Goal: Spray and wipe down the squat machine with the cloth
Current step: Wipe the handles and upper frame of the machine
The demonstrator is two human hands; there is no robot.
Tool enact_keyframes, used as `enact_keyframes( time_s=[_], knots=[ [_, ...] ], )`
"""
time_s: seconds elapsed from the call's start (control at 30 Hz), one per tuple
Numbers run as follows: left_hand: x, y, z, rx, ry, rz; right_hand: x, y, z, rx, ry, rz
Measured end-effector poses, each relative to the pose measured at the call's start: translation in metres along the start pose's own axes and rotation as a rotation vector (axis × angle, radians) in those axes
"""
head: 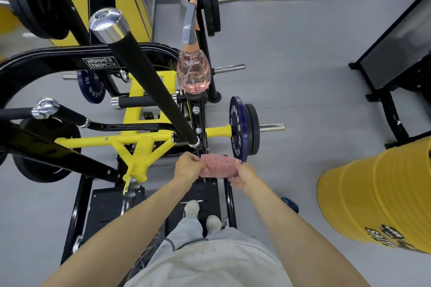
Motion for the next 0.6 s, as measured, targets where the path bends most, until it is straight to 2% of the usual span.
enact_keyframes(
  time_s=[0.1, 0.3, 0.4, 0.5, 0.6],
  knots=[
    [0.001, 0.005, 0.007, 0.052, -0.039, -0.077, 0.008, 0.001, 0.002, -0.033, -0.010, -0.032],
    [0.008, 0.029, 0.010, 0.586, -0.158, -0.344, 0.008, -0.001, 0.000, -0.076, -0.019, -0.071],
    [0.009, 0.032, 0.016, 0.418, -0.116, -0.404, 0.014, 0.003, 0.001, -0.106, 0.027, -0.149],
    [0.005, 0.030, 0.025, 0.199, -0.028, -0.352, 0.010, -0.001, 0.004, -0.009, 0.035, -0.119],
    [0.002, 0.032, 0.030, 0.149, 0.041, -0.313, 0.009, -0.004, 0.005, 0.057, 0.020, -0.092]
  ],
)
Point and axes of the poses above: each hand's wrist, its own x-axis away from the middle knuckle, its own y-axis out of the palm, z = x × y, the point moved 8 cm from there along -x, towards the middle knuckle, and after that the axes turned 14 degrees about -z, right-handed, at the moved point
